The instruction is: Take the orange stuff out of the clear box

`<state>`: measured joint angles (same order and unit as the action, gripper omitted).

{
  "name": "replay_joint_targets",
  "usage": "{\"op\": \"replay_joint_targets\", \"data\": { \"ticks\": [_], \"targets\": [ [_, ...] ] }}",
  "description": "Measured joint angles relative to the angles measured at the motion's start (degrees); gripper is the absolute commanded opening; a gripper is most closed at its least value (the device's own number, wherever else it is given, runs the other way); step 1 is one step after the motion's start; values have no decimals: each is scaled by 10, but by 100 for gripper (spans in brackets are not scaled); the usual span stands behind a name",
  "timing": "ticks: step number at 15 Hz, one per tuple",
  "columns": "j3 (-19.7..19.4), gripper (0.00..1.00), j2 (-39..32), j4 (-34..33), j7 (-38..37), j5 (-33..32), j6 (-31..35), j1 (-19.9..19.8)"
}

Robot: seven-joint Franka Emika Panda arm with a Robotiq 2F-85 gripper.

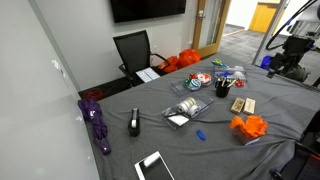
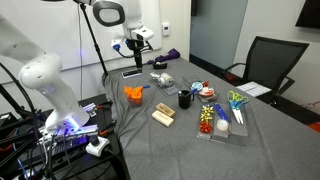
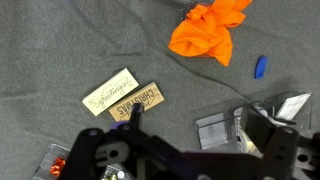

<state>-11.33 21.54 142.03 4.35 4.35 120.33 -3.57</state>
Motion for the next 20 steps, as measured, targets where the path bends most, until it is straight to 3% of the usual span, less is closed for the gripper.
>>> {"op": "replay_joint_targets", "data": {
  "ticks": [5,10,15,20],
  "targets": [
    [2,100,0,0,-1,0,0,-1],
    [28,100,-9,3,-37,0,0,0],
    [58,100,-48,6,-86,0,0,1],
    [62,100,-89,19,-100,1,25,1]
  ]
}}
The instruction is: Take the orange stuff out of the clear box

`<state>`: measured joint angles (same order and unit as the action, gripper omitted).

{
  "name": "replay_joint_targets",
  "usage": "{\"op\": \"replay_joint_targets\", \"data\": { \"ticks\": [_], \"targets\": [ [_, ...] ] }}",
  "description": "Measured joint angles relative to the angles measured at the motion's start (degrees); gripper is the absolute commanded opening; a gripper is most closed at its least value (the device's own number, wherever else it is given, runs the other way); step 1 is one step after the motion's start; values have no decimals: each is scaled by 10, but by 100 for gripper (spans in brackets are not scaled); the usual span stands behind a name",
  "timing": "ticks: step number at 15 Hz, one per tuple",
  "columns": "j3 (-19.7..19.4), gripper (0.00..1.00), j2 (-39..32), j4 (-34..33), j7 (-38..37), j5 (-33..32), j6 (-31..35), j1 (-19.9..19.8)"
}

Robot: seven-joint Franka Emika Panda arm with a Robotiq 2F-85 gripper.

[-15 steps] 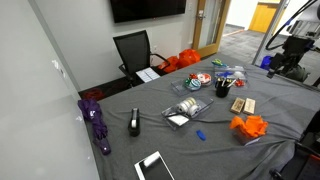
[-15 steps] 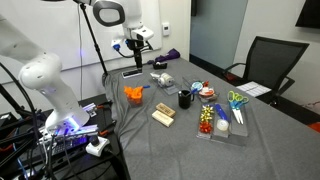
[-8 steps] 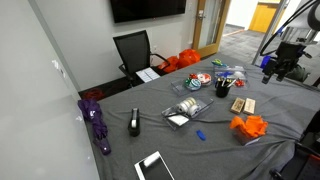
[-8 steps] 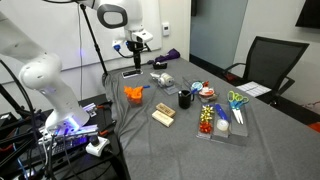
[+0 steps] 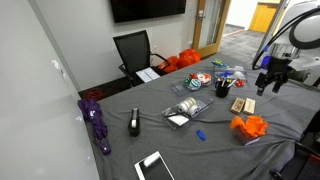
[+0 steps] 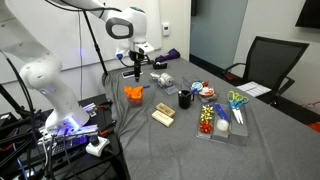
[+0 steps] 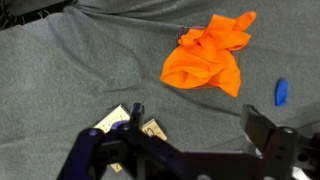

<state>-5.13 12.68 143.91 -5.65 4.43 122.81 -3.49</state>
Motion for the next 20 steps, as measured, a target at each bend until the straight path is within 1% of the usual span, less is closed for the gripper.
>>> {"op": "replay_joint_targets", "data": {
  "ticks": [5,8,11,20],
  "targets": [
    [0,100,-21,40,15,30,67,0],
    [-1,100,-26,70,40,66,106,1],
    [1,100,-27,95,44,71,135,5],
    [1,100,-26,97,43,72,139,5]
  ]
}}
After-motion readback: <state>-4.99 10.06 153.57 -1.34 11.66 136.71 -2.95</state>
